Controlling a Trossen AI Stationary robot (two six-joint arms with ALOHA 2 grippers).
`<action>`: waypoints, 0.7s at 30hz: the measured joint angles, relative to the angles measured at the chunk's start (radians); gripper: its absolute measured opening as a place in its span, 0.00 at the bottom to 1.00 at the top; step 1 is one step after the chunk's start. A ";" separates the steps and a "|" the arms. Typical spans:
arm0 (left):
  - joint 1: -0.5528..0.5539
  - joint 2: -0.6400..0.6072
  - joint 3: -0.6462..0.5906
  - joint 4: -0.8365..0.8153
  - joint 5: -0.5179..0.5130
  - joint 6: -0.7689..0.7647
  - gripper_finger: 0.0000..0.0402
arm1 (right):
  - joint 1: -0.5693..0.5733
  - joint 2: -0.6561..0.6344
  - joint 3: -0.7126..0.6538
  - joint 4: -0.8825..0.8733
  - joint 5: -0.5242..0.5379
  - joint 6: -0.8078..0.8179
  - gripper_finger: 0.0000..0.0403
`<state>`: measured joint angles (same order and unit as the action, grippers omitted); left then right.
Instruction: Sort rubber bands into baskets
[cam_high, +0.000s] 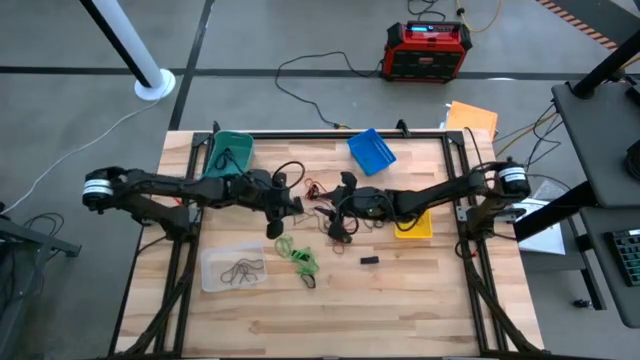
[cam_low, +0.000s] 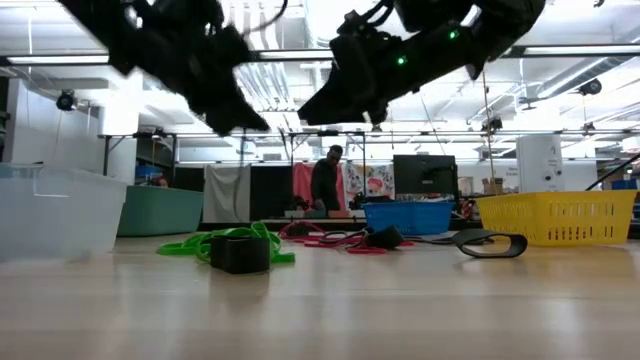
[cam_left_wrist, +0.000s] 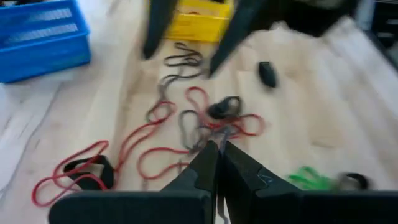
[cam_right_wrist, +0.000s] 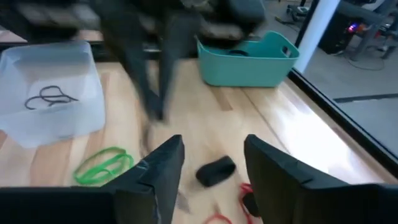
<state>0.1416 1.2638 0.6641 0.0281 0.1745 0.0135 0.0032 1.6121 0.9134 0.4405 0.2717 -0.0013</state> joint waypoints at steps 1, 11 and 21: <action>-0.016 -0.024 0.038 -0.081 0.002 0.000 0.00 | -0.002 -0.014 0.000 -0.024 0.009 -0.001 0.43; -0.183 -0.145 0.438 -1.016 0.049 -0.118 0.00 | -0.014 -0.059 -0.003 -0.106 0.027 -0.023 0.47; -0.220 -0.172 0.384 -1.272 0.058 -0.371 0.00 | -0.017 -0.015 -0.005 -0.110 0.027 -0.025 0.47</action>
<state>-0.0780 1.0917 1.0479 -1.2441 0.2325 -0.3573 -0.0135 1.5972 0.9089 0.3308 0.2985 -0.0262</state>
